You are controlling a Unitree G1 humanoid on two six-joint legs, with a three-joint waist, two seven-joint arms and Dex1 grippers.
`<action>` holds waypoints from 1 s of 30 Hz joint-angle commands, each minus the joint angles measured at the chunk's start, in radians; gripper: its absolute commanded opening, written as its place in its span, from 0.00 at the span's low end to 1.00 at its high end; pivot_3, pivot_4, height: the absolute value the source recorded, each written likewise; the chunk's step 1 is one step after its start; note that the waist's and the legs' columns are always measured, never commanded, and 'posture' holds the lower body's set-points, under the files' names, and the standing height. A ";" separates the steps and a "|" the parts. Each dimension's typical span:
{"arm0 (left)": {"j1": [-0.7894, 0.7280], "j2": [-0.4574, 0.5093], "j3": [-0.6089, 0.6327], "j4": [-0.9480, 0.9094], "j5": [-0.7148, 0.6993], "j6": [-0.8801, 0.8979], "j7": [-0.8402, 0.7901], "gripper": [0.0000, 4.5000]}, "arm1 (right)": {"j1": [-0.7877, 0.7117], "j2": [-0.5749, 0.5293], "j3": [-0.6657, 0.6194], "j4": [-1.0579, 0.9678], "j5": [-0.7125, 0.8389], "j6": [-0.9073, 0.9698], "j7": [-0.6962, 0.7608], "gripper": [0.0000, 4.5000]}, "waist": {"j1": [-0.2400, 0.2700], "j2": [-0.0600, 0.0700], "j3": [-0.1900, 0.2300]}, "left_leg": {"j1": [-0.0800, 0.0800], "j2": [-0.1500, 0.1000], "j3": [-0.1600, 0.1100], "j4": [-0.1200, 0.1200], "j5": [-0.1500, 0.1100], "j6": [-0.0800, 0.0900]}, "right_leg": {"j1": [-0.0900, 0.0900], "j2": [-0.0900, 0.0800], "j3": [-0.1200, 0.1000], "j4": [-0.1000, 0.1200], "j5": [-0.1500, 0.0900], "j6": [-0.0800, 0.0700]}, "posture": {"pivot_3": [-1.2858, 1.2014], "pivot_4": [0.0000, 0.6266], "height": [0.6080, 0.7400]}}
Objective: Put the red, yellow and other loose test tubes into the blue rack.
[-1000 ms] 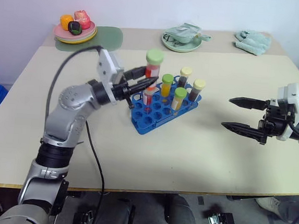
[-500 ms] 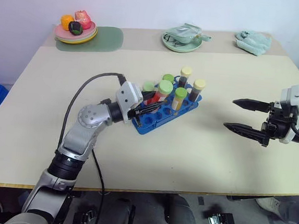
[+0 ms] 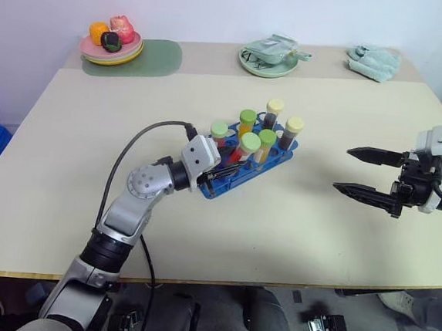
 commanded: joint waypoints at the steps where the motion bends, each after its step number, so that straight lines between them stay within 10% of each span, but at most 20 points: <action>1: 0.017 -0.010 -0.001 -0.025 -0.008 0.003 0.005 0.17 | -0.001 -0.029 -0.049 -0.034 0.021 0.002 -0.003 1.00 | 0.000 0.000 0.000 | 0.000 0.000 0.000 0.000 0.000 0.000 | 0.000 0.000 0.000 0.000 0.000 0.000 | 0.52 0.24 1.00; 23: 0.047 -0.068 0.047 0.010 -0.131 0.124 -0.037 0.17 | -0.021 -0.031 -0.038 -0.020 -0.004 -0.015 -0.015 1.00 | 0.005 0.000 0.000 | 0.001 0.000 0.000 0.000 0.000 0.000 | 0.001 0.000 0.000 0.000 0.000 0.000 | 0.52 0.24 1.00; 30: 0.042 -0.038 0.080 -0.029 -0.158 0.109 -0.075 0.94 | -0.042 -0.021 -0.018 0.004 -0.018 -0.033 -0.011 1.00 | 0.005 0.000 0.000 | 0.001 0.000 0.000 0.000 0.000 0.000 | 0.001 0.000 0.000 0.000 0.000 0.000 | 0.52 0.24 1.00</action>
